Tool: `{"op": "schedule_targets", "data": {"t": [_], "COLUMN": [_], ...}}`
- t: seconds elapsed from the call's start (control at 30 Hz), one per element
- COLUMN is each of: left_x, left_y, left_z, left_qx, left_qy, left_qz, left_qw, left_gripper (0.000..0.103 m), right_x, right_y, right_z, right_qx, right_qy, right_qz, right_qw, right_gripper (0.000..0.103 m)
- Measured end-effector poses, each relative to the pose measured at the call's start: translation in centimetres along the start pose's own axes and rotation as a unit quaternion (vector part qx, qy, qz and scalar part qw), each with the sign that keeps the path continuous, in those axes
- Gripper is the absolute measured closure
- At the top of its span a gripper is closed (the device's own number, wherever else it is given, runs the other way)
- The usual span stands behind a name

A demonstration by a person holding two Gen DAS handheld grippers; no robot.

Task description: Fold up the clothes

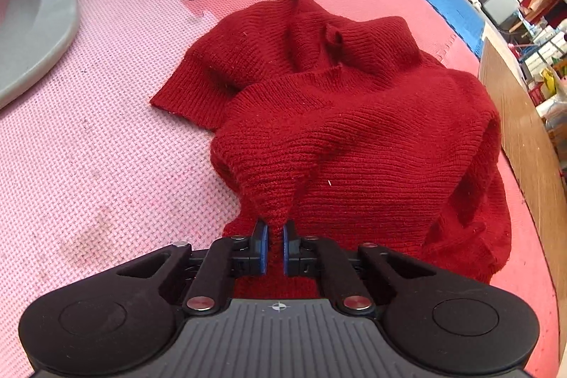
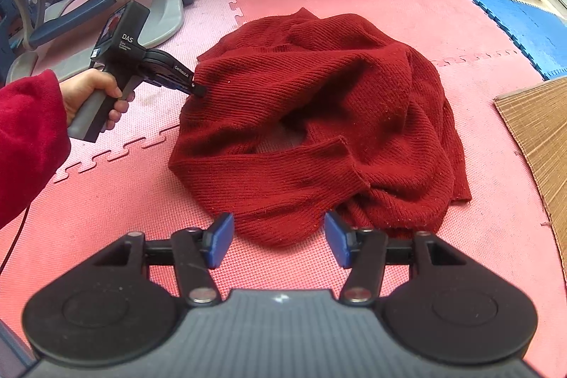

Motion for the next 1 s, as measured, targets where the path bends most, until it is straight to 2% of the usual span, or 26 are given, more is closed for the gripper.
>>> {"op": "schedule_targets", "data": {"t": [0.17,0.2,0.27,0.5,0.57,0.7,0.77,0.9,1.0], "left_x": [1.8,1.9,2.2,3.0,3.2,3.3,3.3,2.7,2.2], "left_y": [0.3,0.2,0.2,-0.1,-0.1,-0.3,-0.4,-0.6,-0.5], "left_z": [0.6,0.2,-0.6,-3.4,-4.2,-3.4,-3.2,-3.2,-3.5], "left_qx": [-0.011,-0.005,0.006,0.047,0.058,0.009,0.006,0.022,0.024], "left_qy": [0.002,0.001,-0.001,-0.009,-0.011,-0.016,0.009,0.063,0.062], "left_qz": [-0.005,-0.006,-0.008,-0.014,-0.016,0.006,0.012,0.018,0.028], "left_qw": [0.9999,1.0,1.0,0.9988,0.9981,0.9998,0.9999,0.9976,0.9974], "left_gripper": [0.095,0.095,0.085,0.083,0.076,0.061,0.046,0.035,0.029], "right_x": [0.9,1.0,1.3,1.5,1.5,1.3,1.0,0.5,0.0], "right_y": [0.5,0.6,0.8,1.4,1.4,1.3,1.3,1.3,1.2], "right_z": [0.2,0.2,0.1,-0.2,-0.3,-0.6,-0.7,-0.8,-0.8], "right_qx": [-0.004,-0.004,-0.005,-0.007,-0.006,-0.004,-0.003,0.0,0.002], "right_qy": [0.002,0.002,0.001,-0.003,-0.005,-0.007,-0.007,-0.005,-0.006], "right_qz": [0.007,0.008,0.009,0.006,0.007,0.005,0.002,-0.006,-0.01], "right_qw": [1.0,1.0,1.0,1.0,1.0,1.0,1.0,1.0,1.0], "right_gripper": [0.046,0.046,0.046,0.045,0.045,0.043,0.042,0.041,0.041]}}
Point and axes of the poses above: each gripper's, at about its wrist camera, not at the fingertips, and x roughly against the way its jaws point, z to its right, y to its underside, the point moved 4 cm from there along -x, roughly the way its jaws point, and after that the axes turned 1 degree about z, right-handed, at the moved point
